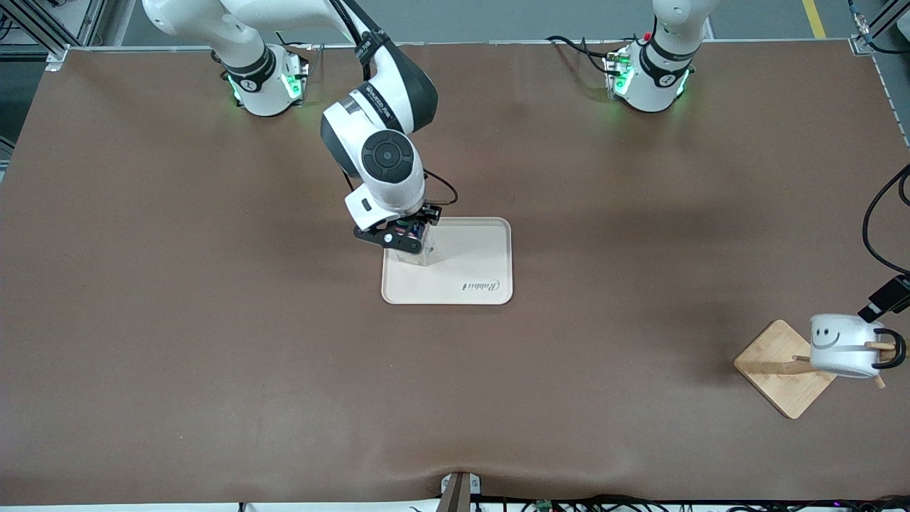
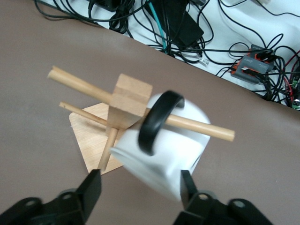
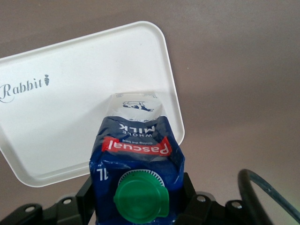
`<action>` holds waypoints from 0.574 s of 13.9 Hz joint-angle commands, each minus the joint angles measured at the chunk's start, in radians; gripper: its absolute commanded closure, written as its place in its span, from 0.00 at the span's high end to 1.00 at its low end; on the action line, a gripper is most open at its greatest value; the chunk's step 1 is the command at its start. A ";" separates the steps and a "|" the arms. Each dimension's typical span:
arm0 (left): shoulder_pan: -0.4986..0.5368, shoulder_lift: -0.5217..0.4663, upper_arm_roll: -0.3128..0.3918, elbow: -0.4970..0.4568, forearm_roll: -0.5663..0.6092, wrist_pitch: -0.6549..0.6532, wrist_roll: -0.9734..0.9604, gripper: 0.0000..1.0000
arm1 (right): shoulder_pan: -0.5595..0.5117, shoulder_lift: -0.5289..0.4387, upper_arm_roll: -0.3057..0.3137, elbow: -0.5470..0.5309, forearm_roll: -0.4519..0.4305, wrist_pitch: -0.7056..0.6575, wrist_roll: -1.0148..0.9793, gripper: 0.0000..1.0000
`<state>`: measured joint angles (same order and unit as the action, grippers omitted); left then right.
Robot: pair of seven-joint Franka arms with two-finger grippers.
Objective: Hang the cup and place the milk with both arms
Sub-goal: 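Release the mug with the left gripper while the right gripper lifts milk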
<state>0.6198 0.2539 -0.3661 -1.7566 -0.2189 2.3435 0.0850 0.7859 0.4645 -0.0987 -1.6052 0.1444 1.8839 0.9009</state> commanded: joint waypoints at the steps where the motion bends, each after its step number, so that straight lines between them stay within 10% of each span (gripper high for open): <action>1: -0.009 -0.016 -0.008 0.006 -0.004 -0.035 0.005 1.00 | 0.001 -0.009 -0.006 0.027 0.000 -0.011 0.001 0.05; 8: -0.023 -0.074 -0.083 0.040 0.237 -0.248 -0.039 1.00 | -0.124 -0.061 -0.015 0.172 0.031 -0.262 -0.062 0.07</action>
<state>0.5932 0.2001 -0.4237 -1.7425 -0.0623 2.1622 0.0652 0.7098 0.4318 -0.1189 -1.4538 0.1611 1.6700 0.8813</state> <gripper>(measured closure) 0.000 0.352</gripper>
